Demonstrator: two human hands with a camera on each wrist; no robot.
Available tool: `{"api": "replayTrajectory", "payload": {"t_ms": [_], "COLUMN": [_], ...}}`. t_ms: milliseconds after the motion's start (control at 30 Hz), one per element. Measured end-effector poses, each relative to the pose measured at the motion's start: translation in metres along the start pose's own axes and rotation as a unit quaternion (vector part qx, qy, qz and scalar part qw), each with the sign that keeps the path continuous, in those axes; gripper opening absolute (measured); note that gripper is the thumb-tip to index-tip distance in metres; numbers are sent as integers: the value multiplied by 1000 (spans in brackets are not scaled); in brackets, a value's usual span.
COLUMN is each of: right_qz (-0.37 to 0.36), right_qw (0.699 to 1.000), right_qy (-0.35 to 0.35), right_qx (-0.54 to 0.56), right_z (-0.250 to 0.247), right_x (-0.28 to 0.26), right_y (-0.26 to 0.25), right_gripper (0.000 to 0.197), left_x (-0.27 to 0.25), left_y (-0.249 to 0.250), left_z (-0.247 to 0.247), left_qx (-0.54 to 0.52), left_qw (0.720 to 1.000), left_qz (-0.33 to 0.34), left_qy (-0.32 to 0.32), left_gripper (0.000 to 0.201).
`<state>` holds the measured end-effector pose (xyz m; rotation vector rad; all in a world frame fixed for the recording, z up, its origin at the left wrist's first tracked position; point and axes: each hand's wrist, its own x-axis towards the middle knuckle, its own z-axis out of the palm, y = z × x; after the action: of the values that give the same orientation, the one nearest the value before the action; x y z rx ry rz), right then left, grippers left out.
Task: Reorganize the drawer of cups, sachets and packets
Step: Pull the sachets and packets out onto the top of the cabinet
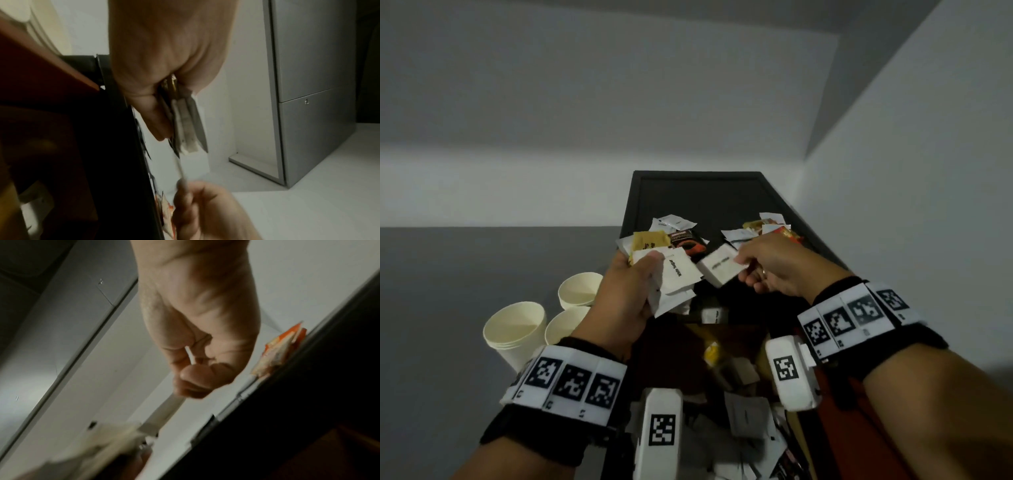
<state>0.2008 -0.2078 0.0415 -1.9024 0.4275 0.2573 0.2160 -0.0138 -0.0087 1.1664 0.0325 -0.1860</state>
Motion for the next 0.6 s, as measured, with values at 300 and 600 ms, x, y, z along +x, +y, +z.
{"api": "replayTrajectory", "payload": {"t_ms": [300,600], "right_qz": [76,107], "right_qw": [996,913], "right_qy": [-46,-32], "right_qx": [-23,-393], "right_z": [37,-4], "right_x": [26,-1], "right_y": [48,59], "right_gripper": [37,12], "left_x": [-5,-18], "left_y": [11,6], "left_z": [-17,-8], "left_qx": [-28,-11], "left_qw": [999,999], "left_qz": [33,13], "left_qy": [29,30], "left_gripper": [34,36]}}
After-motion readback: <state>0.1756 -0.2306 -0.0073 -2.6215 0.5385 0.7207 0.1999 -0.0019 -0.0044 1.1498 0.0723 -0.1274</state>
